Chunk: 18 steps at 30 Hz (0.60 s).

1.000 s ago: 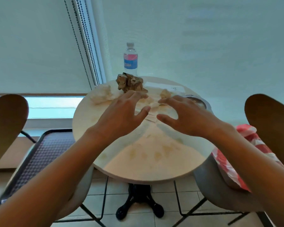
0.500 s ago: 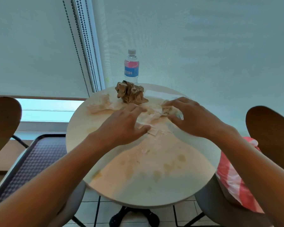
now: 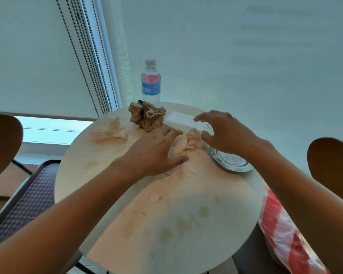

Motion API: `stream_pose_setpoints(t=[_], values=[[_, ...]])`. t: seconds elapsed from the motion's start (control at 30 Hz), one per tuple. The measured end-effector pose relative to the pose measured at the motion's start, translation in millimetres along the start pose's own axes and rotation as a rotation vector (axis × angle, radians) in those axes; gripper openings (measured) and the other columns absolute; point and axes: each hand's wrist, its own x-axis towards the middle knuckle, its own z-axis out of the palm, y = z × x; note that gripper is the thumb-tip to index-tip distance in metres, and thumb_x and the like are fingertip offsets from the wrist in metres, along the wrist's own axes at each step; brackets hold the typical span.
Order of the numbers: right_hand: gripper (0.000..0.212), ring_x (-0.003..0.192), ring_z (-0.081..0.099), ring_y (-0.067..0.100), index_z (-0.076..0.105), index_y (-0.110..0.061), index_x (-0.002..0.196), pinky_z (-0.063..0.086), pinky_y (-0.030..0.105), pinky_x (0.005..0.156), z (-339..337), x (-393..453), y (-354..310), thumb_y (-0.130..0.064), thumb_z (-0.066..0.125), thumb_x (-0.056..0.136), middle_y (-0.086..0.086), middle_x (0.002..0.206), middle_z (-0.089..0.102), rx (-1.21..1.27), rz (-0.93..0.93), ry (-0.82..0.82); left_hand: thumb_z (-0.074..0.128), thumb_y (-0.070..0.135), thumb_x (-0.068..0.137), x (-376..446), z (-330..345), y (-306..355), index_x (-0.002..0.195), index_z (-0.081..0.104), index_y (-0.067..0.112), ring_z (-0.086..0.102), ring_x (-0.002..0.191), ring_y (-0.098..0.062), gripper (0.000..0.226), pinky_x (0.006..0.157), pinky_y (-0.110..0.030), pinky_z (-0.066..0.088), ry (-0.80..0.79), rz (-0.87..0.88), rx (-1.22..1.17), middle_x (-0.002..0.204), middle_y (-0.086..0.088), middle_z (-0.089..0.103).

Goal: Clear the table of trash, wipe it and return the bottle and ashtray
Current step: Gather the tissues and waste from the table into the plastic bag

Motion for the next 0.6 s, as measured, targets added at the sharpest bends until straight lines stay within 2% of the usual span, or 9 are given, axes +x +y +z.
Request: stream_pose_setpoints(t=[0.2,0.33,0.47,0.6], values=[[0.047,0.106,0.065,0.016,0.061,-0.029,0.131,0.055,0.040,0.092,7.0,11.8,9.2,-0.021,0.070,0.086,-0.004,0.118,0.069,0.013,-0.020,-0.073,0.053,0.065,0.089,23.2,16.1,8.5,0.146,0.040,0.021,0.047,0.131,-0.021,0.073,0.105,-0.035,0.041,0.014,-0.011,-0.013,0.142,-0.001,0.048],[0.042,0.097,0.068,0.014,0.066,-0.029,0.124,0.057,0.039,0.090,10.0,15.6,19.3,-0.009,0.064,0.086,-0.005,0.110,0.072,0.080,-0.018,-0.045,0.049,0.065,0.091,36.0,23.8,14.8,0.148,0.036,0.020,0.047,0.130,-0.020,0.073,0.103,-0.035,0.041,0.023,-0.045,-0.003,0.144,0.000,0.046],[0.037,0.097,0.069,0.016,0.069,-0.028,0.120,0.057,0.039,0.089,7.2,17.3,24.9,-0.008,0.060,0.091,-0.002,0.109,0.073,0.107,-0.024,0.013,0.049,0.058,0.094,43.0,28.8,16.3,0.145,0.041,0.025,0.051,0.125,-0.022,0.061,0.097,-0.037,0.045,0.062,-0.030,0.004,0.140,-0.002,0.050],[0.037,0.100,0.069,0.019,0.070,-0.026,0.120,0.056,0.036,0.089,4.0,18.0,24.9,-0.005,0.057,0.093,0.004,0.112,0.073,0.094,-0.022,0.037,0.049,0.052,0.097,47.3,30.8,13.9,0.139,0.049,0.028,0.054,0.116,-0.023,0.049,0.091,-0.036,0.047,0.068,-0.009,0.005,0.127,-0.003,0.054]])
